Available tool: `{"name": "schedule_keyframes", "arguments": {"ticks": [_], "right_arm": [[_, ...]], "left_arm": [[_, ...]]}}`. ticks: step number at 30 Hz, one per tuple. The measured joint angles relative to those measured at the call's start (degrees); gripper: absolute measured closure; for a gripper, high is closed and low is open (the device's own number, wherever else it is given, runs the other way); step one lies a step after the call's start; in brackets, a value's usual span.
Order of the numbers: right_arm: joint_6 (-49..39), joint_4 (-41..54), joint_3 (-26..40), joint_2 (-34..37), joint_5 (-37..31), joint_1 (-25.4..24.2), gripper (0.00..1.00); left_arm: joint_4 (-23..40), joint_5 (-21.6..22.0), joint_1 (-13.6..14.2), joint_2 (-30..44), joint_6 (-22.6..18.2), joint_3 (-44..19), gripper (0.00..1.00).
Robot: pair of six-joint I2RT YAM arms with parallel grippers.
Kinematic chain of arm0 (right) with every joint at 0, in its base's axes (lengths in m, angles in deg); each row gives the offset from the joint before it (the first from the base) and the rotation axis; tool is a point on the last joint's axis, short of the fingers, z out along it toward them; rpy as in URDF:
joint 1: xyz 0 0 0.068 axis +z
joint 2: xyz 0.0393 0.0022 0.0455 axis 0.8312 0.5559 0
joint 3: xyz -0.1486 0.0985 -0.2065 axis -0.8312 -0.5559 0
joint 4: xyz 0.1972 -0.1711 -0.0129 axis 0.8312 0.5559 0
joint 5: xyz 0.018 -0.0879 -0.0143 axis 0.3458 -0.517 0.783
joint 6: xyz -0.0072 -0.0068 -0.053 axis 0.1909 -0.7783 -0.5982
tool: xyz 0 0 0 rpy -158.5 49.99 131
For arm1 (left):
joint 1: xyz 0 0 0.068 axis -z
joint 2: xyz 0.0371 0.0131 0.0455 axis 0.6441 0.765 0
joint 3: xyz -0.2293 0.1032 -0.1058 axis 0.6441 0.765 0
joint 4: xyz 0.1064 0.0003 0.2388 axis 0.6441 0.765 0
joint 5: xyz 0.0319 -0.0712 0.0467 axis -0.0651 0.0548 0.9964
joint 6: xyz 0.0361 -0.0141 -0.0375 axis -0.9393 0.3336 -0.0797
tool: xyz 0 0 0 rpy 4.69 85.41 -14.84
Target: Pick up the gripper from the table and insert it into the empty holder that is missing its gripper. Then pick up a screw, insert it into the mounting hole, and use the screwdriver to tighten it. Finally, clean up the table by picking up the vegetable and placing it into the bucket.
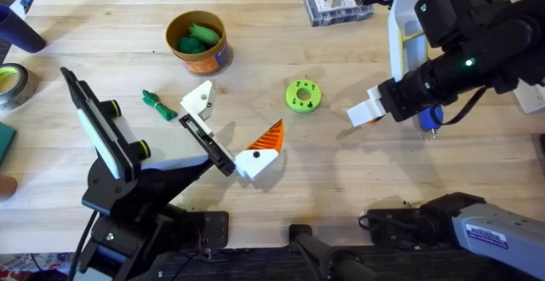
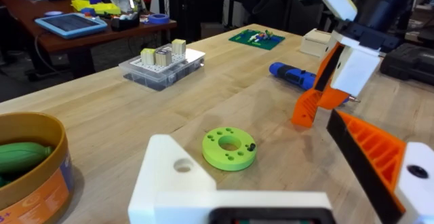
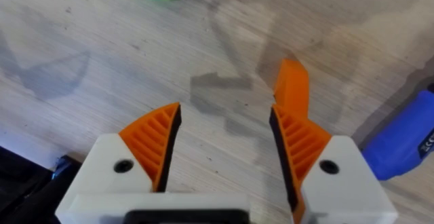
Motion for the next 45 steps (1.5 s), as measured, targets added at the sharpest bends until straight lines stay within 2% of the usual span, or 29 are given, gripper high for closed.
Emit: {"name": "schedule_keyframes", "arguments": {"ticks": [9, 18, 22, 27, 31, 45], "right_arm": [[2.1, -0.4, 1.5, 1.0, 0.2, 0.0, 0.179], [3.1, -1.3, 4.0, -1.8, 0.2, 0.0, 0.179], [4.4, -1.3, 4.8, -3.6, -4.9, -0.6, 0.179], [7.3, -0.2, 5.1, -5.3, -11.7, -4.1, 0.179], [8.1, 0.2, 4.8, -3.0, -11.9, -5.7, 0.179], [8.7, 1.4, 3.5, 10.4, -8.8, -5.8, 0.179]], "left_arm": [[1.6, -0.1, 0.0, 0.2, 0.0, -0.3, 0.006], [2.6, -0.1, 0.0, 0.2, 0.0, -0.3, 0.006], [2.5, -0.1, 0.0, 0.2, 0.0, -0.3, 0.006], [2.5, -0.1, 0.0, 0.2, 0.0, -0.3, 0.006], [2.5, -0.1, 0.0, 0.2, 0.0, -0.3, 0.006], [2.6, -0.1, 0.0, 0.2, 0.0, -0.3, 0.006]]}}
